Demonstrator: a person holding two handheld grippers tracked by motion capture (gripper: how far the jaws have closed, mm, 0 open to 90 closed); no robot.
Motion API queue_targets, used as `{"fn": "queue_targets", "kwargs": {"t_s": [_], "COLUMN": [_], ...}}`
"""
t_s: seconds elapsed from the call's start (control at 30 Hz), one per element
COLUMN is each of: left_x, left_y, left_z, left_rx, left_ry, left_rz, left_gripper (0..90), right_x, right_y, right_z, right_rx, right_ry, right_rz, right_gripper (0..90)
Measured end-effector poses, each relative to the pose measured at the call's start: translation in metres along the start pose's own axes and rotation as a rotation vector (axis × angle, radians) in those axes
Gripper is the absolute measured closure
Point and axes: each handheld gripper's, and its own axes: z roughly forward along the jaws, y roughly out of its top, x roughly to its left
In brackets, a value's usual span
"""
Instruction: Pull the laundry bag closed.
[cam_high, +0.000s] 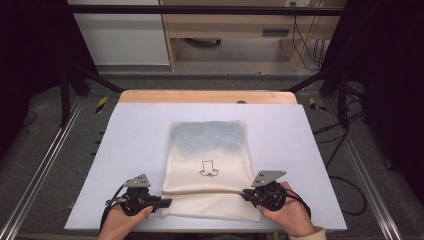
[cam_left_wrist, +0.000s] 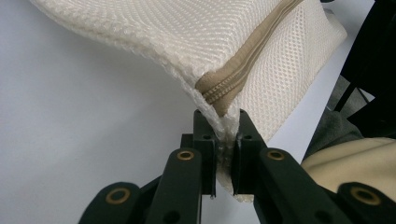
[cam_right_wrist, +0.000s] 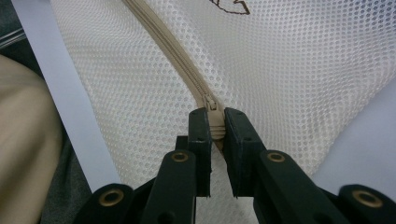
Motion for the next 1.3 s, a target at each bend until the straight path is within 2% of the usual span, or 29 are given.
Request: {"fn": "queue_targets", "kwargs": {"t_s": [0.3, 0.5, 0.9, 1.3], "left_x": [-0.001, -0.001, -0.002, -0.002], "left_y": [0.0, 0.0, 0.001, 0.001], "left_z": [0.0, 0.0, -0.002, -0.003], "left_rx": [-0.003, -0.006, -0.015, -0.017], "left_ry": [0.007, 0.016, 0.019, 0.023], "left_rz": [0.002, 0.0, 0.009, 0.009], "left_gripper": [82.6, 82.6, 83.0, 83.1], "right_x": [-0.001, 0.002, 0.0, -0.001], "right_y": [-0.003, -0.004, -0.007, -0.011], "right_z": [-0.002, -0.003, -0.002, -0.003], "right_rx": [-0.009, -0.011, -0.013, -0.006], "right_ry": [-0.013, -0.022, -0.023, -0.032], "right_rz": [0.012, 0.0, 0.025, 0.028], "right_gripper": [81.7, 81.8, 81.8, 81.8]}}
